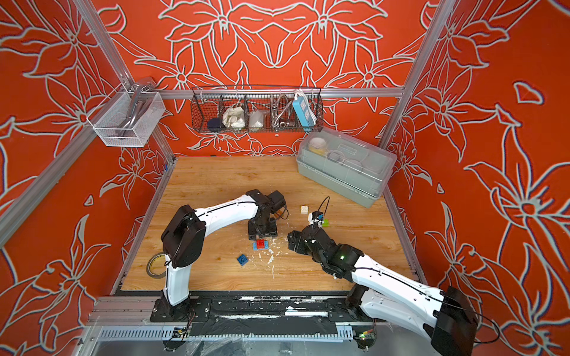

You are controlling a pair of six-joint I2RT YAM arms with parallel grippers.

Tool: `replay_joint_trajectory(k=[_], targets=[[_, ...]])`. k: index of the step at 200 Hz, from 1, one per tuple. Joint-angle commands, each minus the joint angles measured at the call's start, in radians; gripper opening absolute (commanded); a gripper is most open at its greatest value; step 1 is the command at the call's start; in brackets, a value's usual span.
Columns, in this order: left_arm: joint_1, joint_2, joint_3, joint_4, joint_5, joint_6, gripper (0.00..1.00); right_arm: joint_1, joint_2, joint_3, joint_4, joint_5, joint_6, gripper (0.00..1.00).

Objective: Assemble the number 1 with lego
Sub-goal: Assemble the lego brick with the lego brick.

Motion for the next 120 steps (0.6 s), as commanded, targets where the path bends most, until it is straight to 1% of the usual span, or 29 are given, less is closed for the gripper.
replay_joint_trajectory(k=[1, 43, 70, 120], targets=[[0.004, -0.023, 0.007, -0.065, -0.034, 0.004, 0.67, -0.007, -0.014, -0.004, -0.003, 0.009, -0.006, 0.88], [-0.012, -0.063, 0.018, -0.035, -0.01, 0.003, 0.63, -0.009, -0.012, -0.004, -0.003, 0.007, -0.007, 0.88], [-0.03, -0.059, 0.036, -0.036, 0.007, 0.004, 0.62, -0.008, -0.011, -0.003, -0.004, 0.007, -0.008, 0.88], [-0.033, -0.056, -0.008, 0.001, 0.019, -0.003, 0.62, -0.009, -0.013, -0.004, -0.004, 0.007, -0.006, 0.88]])
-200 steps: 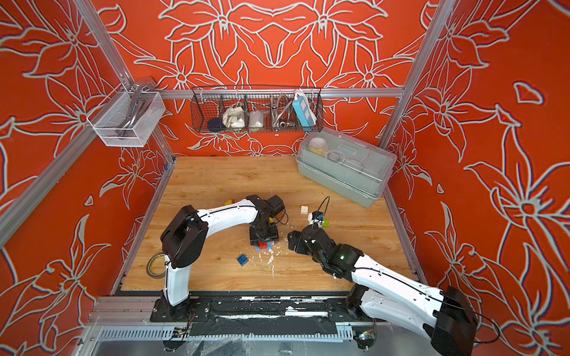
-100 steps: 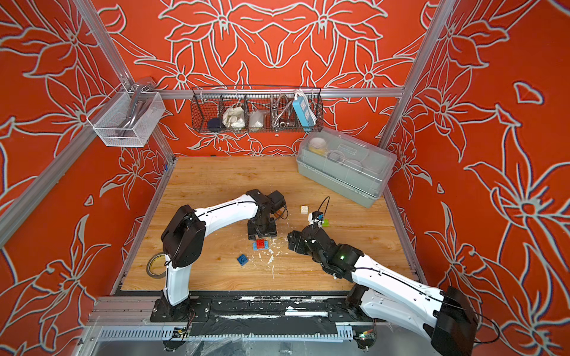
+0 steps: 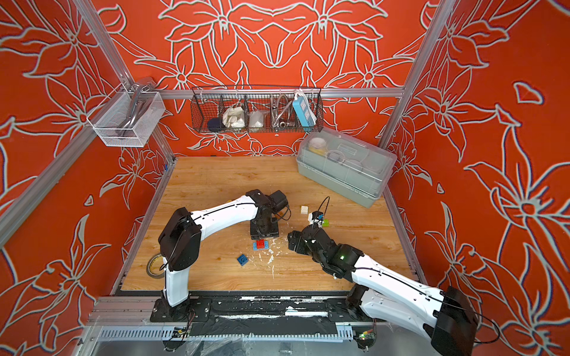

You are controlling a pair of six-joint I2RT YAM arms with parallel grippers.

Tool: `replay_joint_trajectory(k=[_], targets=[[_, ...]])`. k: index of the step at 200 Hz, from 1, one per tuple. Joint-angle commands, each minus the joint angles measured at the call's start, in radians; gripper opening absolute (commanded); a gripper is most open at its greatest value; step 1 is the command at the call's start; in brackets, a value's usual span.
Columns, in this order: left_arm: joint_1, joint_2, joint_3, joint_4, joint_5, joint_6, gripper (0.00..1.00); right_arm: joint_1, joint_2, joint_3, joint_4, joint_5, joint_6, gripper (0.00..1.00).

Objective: Assemble the number 1 with lego
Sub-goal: Assemble the lego brick with the lego brick.

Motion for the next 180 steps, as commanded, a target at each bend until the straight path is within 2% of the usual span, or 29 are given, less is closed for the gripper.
replay_joint_trajectory(k=[1, 137, 180], targets=[[0.0, -0.022, -0.019, 0.003, 0.01, -0.002, 0.62, -0.009, -0.012, -0.004, -0.005, 0.007, -0.007, 0.88], [0.003, 0.014, -0.147, 0.115, 0.045, -0.03, 0.6, -0.008, -0.014, -0.005, -0.006, 0.011, -0.004, 0.88], [0.02, -0.021, -0.276, 0.257, 0.086, -0.097, 0.55, -0.008, -0.017, -0.005, -0.009, 0.013, -0.004, 0.88]])
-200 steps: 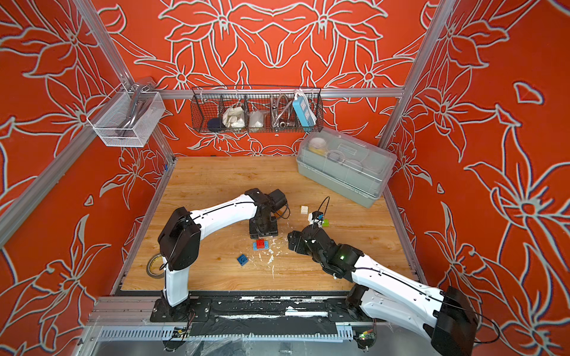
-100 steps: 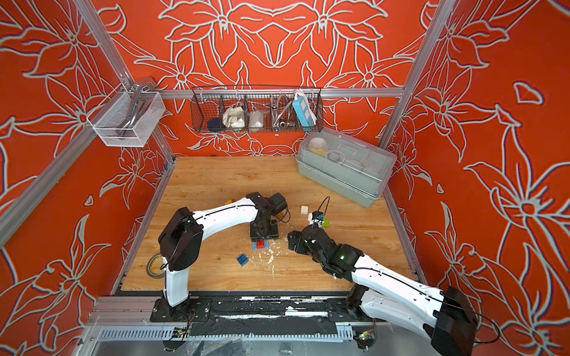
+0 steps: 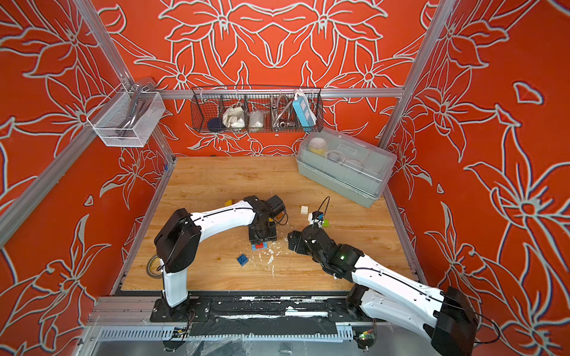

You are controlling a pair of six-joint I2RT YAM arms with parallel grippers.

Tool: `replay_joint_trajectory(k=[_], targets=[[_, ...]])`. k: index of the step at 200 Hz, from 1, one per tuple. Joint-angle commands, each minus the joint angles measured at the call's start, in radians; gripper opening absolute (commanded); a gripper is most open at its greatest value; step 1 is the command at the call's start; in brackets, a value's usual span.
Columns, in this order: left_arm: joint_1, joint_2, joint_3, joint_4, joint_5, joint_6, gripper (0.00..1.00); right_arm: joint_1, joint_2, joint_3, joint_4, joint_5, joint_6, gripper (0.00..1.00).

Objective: Assemble the number 1 with lego
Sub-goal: Assemble the lego brick with the lego brick.

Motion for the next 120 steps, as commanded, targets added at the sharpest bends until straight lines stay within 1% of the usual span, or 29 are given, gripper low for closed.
replay_joint_trajectory(k=[1, 30, 63, 80, 120], targets=[[0.013, 0.027, -0.115, 0.101, 0.049, -0.052, 0.55, -0.008, -0.013, -0.005, -0.009, 0.013, -0.004, 0.88], [0.026, 0.007, -0.192, 0.185, 0.071, -0.077, 0.54, -0.008, -0.014, -0.006, -0.01, 0.015, -0.003, 0.88], [0.035, 0.005, -0.215, 0.211, 0.079, -0.071, 0.54, -0.008, -0.014, -0.005, -0.01, 0.016, -0.004, 0.88], [0.035, -0.007, -0.199, 0.192, 0.066, -0.061, 0.54, -0.009, -0.012, -0.005, -0.011, 0.016, -0.004, 0.88], [0.035, -0.057, -0.099, 0.089, 0.011, -0.028, 0.57, -0.008, -0.009, 0.001, -0.012, 0.016, -0.009, 0.88]])
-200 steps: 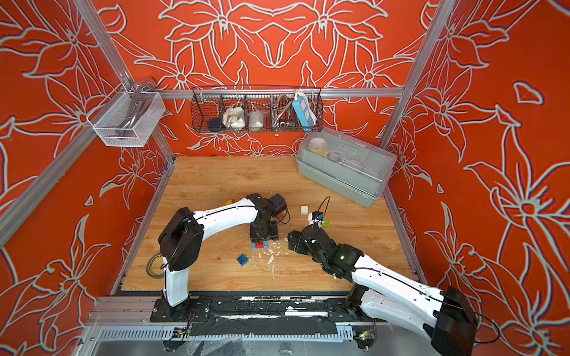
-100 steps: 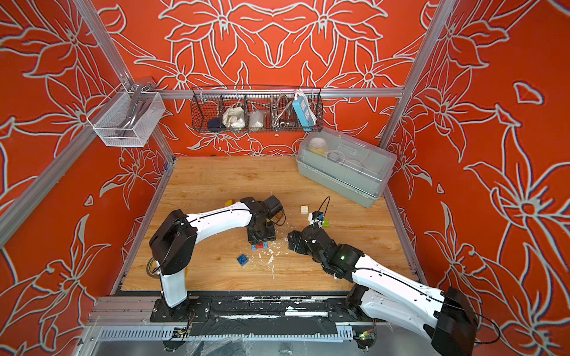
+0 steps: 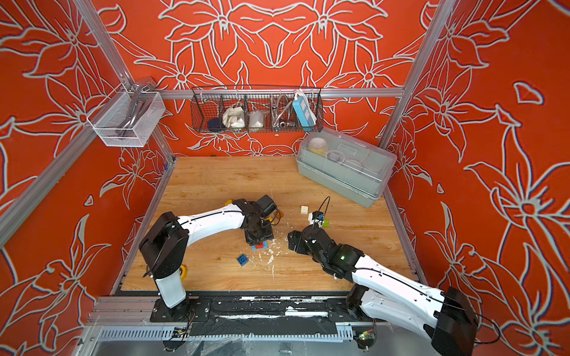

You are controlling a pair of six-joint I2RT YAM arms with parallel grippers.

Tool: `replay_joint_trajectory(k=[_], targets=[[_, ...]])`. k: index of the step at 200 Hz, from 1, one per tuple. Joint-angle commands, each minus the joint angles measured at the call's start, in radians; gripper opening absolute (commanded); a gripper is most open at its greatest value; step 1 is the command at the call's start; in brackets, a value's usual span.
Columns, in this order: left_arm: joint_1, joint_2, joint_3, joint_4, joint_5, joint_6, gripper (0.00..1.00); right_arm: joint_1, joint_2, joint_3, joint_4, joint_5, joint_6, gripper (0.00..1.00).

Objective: Assemble the number 1 with lego
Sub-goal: Assemble the lego brick with the lego brick.

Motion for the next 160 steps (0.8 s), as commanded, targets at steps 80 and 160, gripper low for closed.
replay_joint_trajectory(k=[80, 160], targets=[[0.0, -0.217, -0.033, -0.153, -0.12, 0.043, 0.7, -0.007, -0.006, -0.002, -0.014, 0.015, -0.005, 0.87], [-0.011, -0.656, -0.545, -0.13, -0.124, -0.245, 0.68, -0.002, 0.031, 0.002, -0.007, -0.027, 0.0, 0.85]])
